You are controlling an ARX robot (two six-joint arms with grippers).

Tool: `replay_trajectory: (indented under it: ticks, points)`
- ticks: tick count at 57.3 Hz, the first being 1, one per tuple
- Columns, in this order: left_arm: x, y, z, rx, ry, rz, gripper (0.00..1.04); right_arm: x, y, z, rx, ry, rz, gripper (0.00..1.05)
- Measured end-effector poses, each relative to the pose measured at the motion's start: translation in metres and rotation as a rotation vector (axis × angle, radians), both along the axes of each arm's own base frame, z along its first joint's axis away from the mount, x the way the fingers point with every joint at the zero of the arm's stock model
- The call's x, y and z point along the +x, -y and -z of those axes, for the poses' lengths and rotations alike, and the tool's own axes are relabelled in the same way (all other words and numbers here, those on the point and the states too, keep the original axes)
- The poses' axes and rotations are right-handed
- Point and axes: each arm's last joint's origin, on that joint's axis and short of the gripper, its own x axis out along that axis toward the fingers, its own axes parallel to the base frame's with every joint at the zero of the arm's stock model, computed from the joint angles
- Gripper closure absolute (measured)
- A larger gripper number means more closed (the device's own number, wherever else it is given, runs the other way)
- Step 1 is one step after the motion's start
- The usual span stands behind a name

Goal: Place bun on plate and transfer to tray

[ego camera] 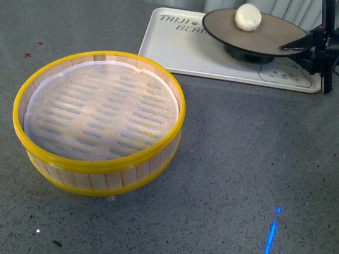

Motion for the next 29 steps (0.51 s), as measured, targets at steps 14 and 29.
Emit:
replay_trajectory:
  ticks: [14,29]
  points:
    - [0.000,0.000,0.000,0.000,0.000,0.000,0.07,-0.003,0.003,0.003,-0.005,-0.013,0.008,0.55]
    - [0.000,0.000,0.000,0.000,0.000,0.000,0.07,-0.020,0.011,-0.011,-0.071,0.008,0.028,0.16]
